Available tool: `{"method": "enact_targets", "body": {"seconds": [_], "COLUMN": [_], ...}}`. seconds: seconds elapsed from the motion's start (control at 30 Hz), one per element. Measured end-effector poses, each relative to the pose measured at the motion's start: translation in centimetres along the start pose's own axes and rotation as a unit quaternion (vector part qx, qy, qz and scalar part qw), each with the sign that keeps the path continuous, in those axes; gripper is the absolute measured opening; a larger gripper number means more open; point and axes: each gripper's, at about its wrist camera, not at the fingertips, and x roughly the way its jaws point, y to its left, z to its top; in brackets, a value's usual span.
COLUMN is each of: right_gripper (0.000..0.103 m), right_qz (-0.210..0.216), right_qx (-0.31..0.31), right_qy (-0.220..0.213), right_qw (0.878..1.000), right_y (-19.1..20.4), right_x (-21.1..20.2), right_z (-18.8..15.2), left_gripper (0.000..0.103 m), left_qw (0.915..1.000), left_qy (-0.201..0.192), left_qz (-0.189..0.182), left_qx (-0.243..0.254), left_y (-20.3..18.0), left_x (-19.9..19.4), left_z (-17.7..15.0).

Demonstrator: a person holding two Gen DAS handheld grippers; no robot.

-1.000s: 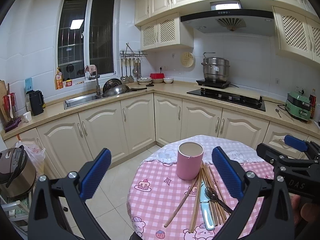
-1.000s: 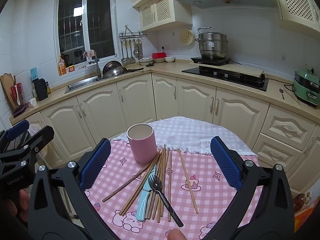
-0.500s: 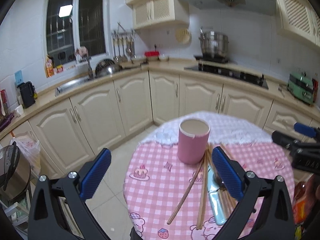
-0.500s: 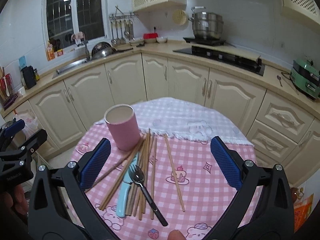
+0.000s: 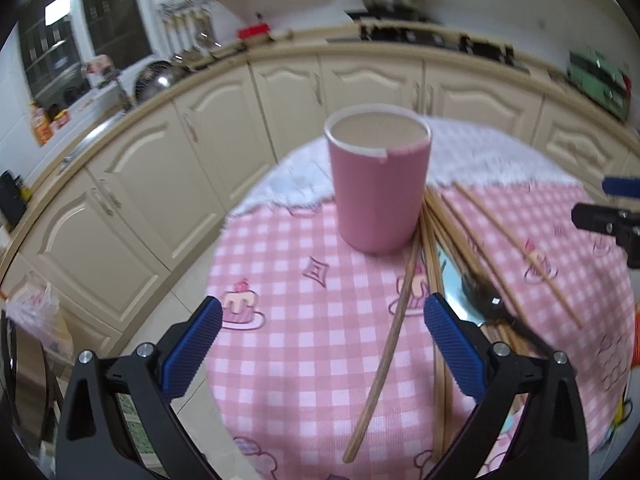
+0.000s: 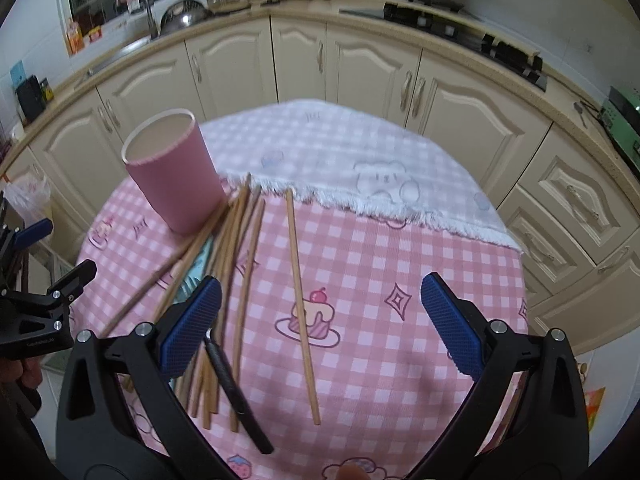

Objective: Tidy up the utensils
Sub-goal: 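Lower the right tool to the pile and grasp one wooden chopstick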

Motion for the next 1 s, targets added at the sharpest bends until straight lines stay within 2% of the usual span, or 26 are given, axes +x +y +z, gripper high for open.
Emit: {"method": "enact_targets", "body": {"seconds": [0.23, 0.3, 0.37, 0.47, 0.5, 0.57, 0.67, 0.7, 0.77, 0.8, 0.83, 0.87, 0.9, 0.93, 1.0], "right_gripper": [0.097, 0.094, 0.086, 0.076, 0.069, 0.056, 0.046, 0.044, 0.032, 0.029, 0.022, 0.012, 0.01, 0.007, 0.006], "right_qz": [0.007, 0.015, 0.021, 0.036, 0.034, 0.043, 0.043, 0.04, 0.044, 0.046, 0.049, 0.052, 0.051, 0.051, 0.058], "right_qx": [-0.03, -0.034, -0.038, -0.051, -0.054, -0.057, -0.062, -0.069, -0.083, -0.094, -0.101, -0.107, -0.114, -0.118, -0.108], "right_qy": [0.075, 0.091, 0.105, 0.137, 0.145, 0.16, 0.174, 0.179, 0.189, 0.194, 0.197, 0.2, 0.202, 0.202, 0.2], "right_qw": [0.997, 0.995, 0.993, 0.989, 0.987, 0.985, 0.982, 0.981, 0.977, 0.975, 0.974, 0.973, 0.971, 0.971, 0.972], "right_y": [0.1, 0.1, 0.2, 0.6, 0.8, 0.9, 1.2, 1.4, 1.9, 2.2, 2.6, 2.9, 3.1, 3.2, 3.3], "right_x": [5.3, 6.4, 7.3, 8.9, 9.3, 9.9, 10.7, 10.9, 11.1, 11.2, 11.4, 11.4, 11.5, 11.4, 11.2], "right_z": [0.2, 0.5, 0.8, 1.4, 1.7, 2.1, 2.9, 3.2, 3.8, 4.0, 4.3, 4.4, 4.5, 4.5, 4.2], "left_gripper": [0.098, 0.098, 0.098, 0.09, 0.083, 0.08, 0.071, 0.065, 0.05, 0.039, 0.028, 0.024, 0.012, 0.008, 0.007], "left_qw": [0.9969, 0.9945, 0.9916, 0.9867, 0.9847, 0.9823, 0.9773, 0.9755, 0.9701, 0.9671, 0.963, 0.9611, 0.9583, 0.9557, 0.9545], "left_qy": [0.055, 0.076, 0.09, 0.109, 0.118, 0.129, 0.148, 0.154, 0.164, 0.169, 0.175, 0.176, 0.177, 0.18, 0.177], "left_qz": [-0.032, -0.041, -0.046, -0.049, -0.056, -0.068, -0.088, -0.094, -0.114, -0.125, -0.138, -0.14, -0.144, -0.146, -0.137], "left_qx": [0.047, 0.06, 0.08, 0.11, 0.115, 0.118, 0.124, 0.126, 0.138, 0.143, 0.151, 0.16, 0.171, 0.182, 0.197], "left_y": [-1.1, -1.3, -1.8, -2.5, -2.6, -2.7, -2.9, -3.0, -3.4, -3.6, -3.9, -4.5, -5.2, -5.7, -6.4], "left_x": [4.7, 5.8, 6.9, 7.7, 8.0, 8.3, 8.7, 8.8, 8.8, 8.8, 8.7, 8.8, 8.8, 8.7, 8.4], "left_z": [0.5, 0.5, 0.7, 1.1, 1.2, 1.6, 2.3, 2.4, 2.8, 2.9, 3.0, 3.1, 3.2, 3.2, 3.2]}}
